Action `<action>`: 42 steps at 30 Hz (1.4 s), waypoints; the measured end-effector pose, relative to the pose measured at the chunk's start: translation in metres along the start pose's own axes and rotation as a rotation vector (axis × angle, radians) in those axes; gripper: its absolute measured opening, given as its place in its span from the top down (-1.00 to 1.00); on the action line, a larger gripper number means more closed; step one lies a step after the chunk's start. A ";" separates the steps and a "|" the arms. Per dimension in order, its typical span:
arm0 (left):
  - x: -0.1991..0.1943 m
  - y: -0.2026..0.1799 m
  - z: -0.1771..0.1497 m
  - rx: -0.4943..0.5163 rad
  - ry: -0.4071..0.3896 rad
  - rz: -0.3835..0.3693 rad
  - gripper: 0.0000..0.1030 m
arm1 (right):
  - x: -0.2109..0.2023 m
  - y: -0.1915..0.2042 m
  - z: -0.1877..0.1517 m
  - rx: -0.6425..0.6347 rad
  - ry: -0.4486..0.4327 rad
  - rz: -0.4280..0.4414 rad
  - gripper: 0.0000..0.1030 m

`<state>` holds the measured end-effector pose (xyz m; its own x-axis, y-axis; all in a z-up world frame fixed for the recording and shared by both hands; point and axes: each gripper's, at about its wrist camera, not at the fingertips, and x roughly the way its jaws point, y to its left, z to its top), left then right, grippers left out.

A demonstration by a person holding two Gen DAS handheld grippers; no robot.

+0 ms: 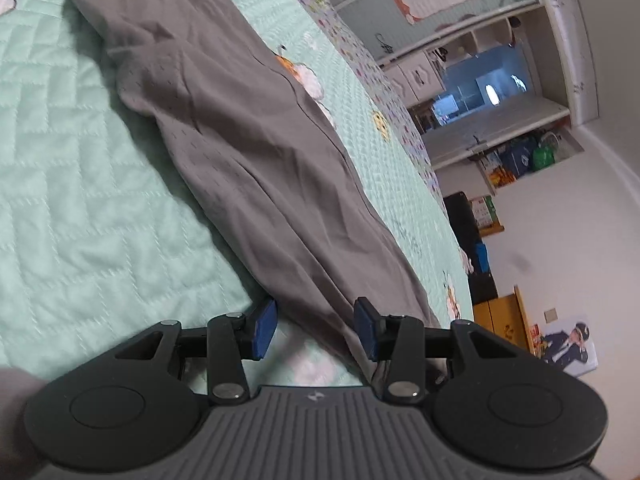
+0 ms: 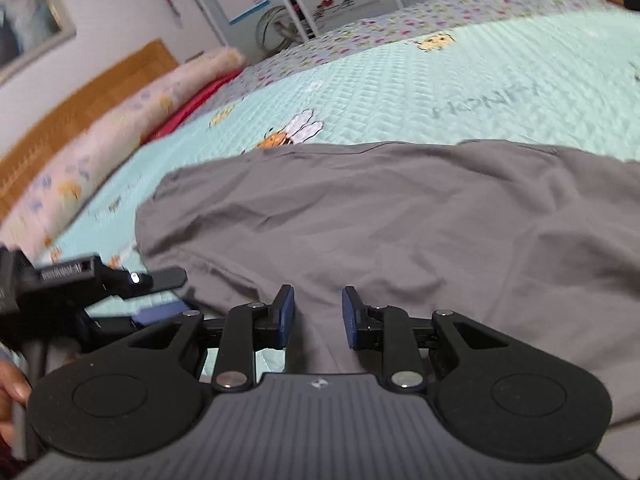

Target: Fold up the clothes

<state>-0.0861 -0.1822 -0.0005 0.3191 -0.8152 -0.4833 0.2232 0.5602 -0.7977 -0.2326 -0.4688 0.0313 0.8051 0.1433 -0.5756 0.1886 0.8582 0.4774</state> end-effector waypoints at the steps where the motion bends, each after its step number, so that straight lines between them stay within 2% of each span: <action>1: 0.002 -0.001 -0.002 0.006 0.004 -0.008 0.13 | -0.003 -0.004 0.004 0.010 -0.013 0.017 0.43; 2: 0.004 -0.001 -0.003 0.011 0.008 -0.015 0.16 | -0.007 -0.007 0.011 -0.004 -0.034 0.007 0.39; 4: 0.009 0.000 -0.006 0.002 0.006 -0.032 0.19 | -0.015 -0.013 0.026 -0.055 -0.080 -0.045 0.17; 6: 0.013 0.001 -0.009 -0.008 0.001 -0.048 0.24 | -0.013 -0.021 0.047 -0.145 -0.081 -0.097 0.13; 9: 0.022 0.000 -0.015 -0.020 0.020 -0.068 0.41 | -0.001 -0.039 0.079 -0.264 -0.064 -0.181 0.13; 10: 0.025 0.000 -0.018 -0.032 0.036 -0.083 0.47 | 0.005 -0.048 0.090 -0.277 -0.054 -0.188 0.13; 13: 0.030 0.006 -0.021 -0.050 0.025 -0.069 0.85 | 0.024 -0.070 0.113 -0.296 0.004 -0.137 0.13; 15: 0.031 0.009 -0.022 -0.067 0.019 -0.063 0.95 | 0.038 -0.081 0.120 -0.332 0.079 -0.101 0.13; 17: 0.031 0.010 -0.022 -0.069 0.018 -0.053 0.95 | 0.048 -0.088 0.119 -0.379 0.144 -0.108 0.14; 21: 0.031 0.007 -0.019 -0.065 0.022 -0.032 0.94 | 0.046 -0.096 0.119 -0.375 0.163 -0.042 0.20; 23: 0.032 0.007 -0.017 -0.073 0.028 -0.031 0.94 | 0.045 -0.092 0.116 -0.394 0.166 -0.033 0.51; 24: 0.032 0.007 -0.016 -0.077 0.029 -0.030 0.94 | 0.045 -0.089 0.114 -0.407 0.165 -0.039 0.78; 25: 0.032 0.007 -0.016 -0.077 0.029 -0.028 0.94 | 0.045 -0.086 0.112 -0.419 0.164 -0.045 0.86; 27: 0.033 0.007 -0.015 -0.077 0.030 -0.024 0.94 | 0.045 -0.079 0.108 -0.450 0.158 -0.062 0.92; 29: 0.033 0.006 -0.016 -0.071 0.026 -0.022 0.94 | 0.042 -0.078 0.111 -0.470 0.116 -0.102 0.95; 31: 0.032 0.005 -0.016 -0.067 0.022 -0.021 0.94 | 0.043 -0.087 0.119 -0.426 0.075 -0.159 0.96; 35: 0.033 0.007 -0.017 -0.075 0.021 -0.039 0.94 | 0.050 -0.090 0.117 -0.419 0.075 -0.188 0.96; 37: 0.031 0.012 -0.018 -0.089 0.018 -0.073 0.93 | 0.054 -0.091 0.114 -0.421 0.080 -0.198 0.96; 40: 0.027 0.017 -0.018 -0.113 0.012 -0.134 0.72 | 0.051 -0.095 0.113 -0.385 0.075 -0.183 0.95; 42: 0.026 0.015 -0.019 -0.107 0.007 -0.142 0.62 | 0.050 -0.096 0.112 -0.376 0.075 -0.178 0.95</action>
<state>-0.0917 -0.1976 -0.0318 0.2847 -0.8864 -0.3650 0.1660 0.4206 -0.8919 -0.1475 -0.5992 0.0307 0.7330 0.0004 -0.6803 0.0914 0.9909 0.0991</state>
